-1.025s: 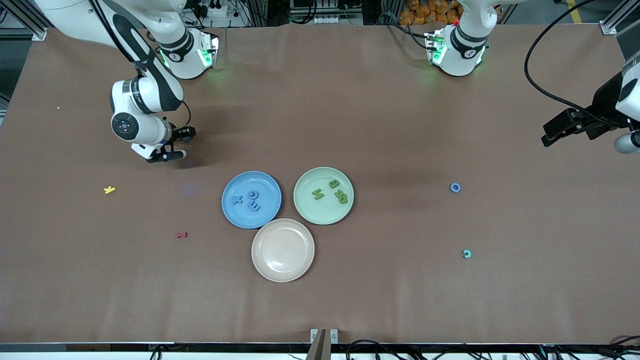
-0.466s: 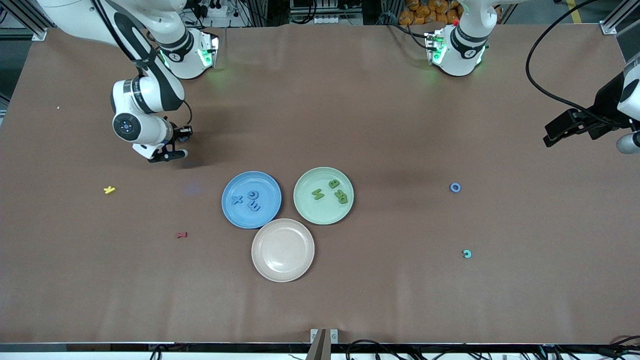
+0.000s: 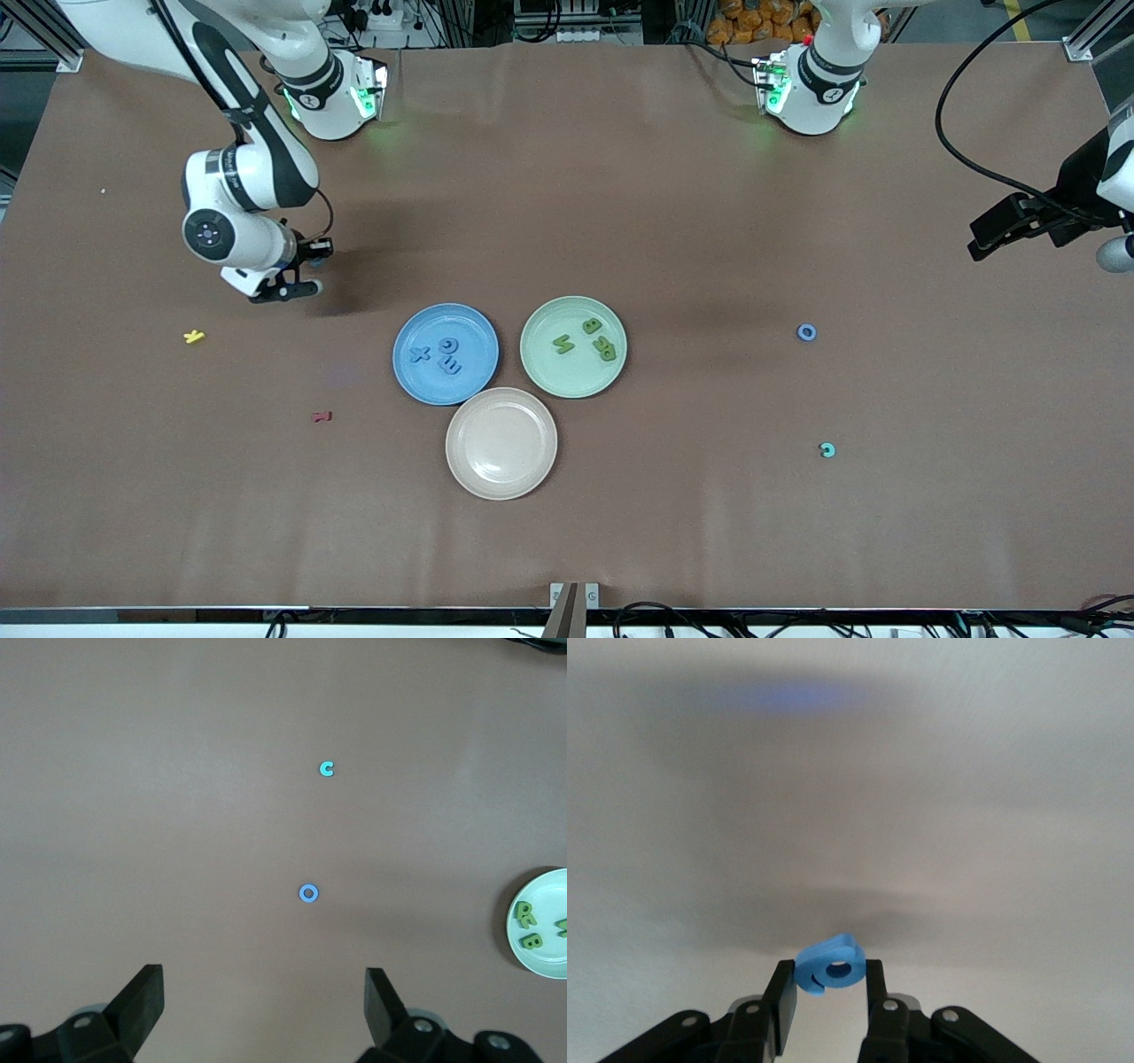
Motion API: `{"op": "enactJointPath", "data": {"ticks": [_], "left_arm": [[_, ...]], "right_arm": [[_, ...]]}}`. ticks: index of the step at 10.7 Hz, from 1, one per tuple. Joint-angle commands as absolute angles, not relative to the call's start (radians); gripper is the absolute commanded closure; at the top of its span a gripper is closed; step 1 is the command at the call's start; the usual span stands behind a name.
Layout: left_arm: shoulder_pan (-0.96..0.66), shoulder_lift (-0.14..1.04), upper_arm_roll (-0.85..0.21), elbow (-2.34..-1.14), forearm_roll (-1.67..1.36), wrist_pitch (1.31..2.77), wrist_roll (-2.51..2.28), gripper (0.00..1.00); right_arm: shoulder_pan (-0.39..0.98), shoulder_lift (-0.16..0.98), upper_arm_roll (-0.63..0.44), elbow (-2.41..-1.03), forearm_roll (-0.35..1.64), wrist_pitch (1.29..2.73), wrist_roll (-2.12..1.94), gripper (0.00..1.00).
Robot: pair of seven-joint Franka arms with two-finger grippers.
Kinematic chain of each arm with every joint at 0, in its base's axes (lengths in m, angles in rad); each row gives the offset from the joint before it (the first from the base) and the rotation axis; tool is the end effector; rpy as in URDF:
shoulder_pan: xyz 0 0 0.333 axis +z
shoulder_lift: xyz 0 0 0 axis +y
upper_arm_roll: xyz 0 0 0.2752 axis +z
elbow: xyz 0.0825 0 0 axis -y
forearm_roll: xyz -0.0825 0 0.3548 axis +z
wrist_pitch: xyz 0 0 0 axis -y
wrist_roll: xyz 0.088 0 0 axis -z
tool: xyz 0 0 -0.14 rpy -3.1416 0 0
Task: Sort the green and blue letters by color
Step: 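Place the blue a on the blue plate with the right gripper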
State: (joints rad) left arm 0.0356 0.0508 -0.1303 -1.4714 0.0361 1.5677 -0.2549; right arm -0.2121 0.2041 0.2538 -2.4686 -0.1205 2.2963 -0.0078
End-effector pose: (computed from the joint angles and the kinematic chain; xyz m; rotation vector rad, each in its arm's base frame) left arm 0.5391 -0.0445 0.5677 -3.1094 -0.2516 -0.0786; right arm 0.4020 0.0187 0.1467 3.0517 0.2304 -0.5670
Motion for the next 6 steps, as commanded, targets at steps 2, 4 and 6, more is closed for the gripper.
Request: {"op": "enactJointPath", "data": {"ticks": [2, 4, 6], "left_arm": [[0.046, 0.038, -0.13, -1.467, 0.055, 1.552, -0.23, 0.0], [0.046, 0.032, -0.132, -1.47, 0.055, 1.548, -0.232, 0.0], [0.046, 0.034, -0.132, -1.466, 0.055, 1.537, -0.227, 0.0]], "right_arm": [[-0.163, 0.216, 0.287, -2.228, 0.059, 2.183, -0.015, 1.0], [-0.135, 0.279, 0.287, -2.116, 0.101, 2.183, -0.009, 1.0], [-0.1, 0.327, 0.287, -2.015, 0.117, 2.184, 0.014, 1.0]]}}
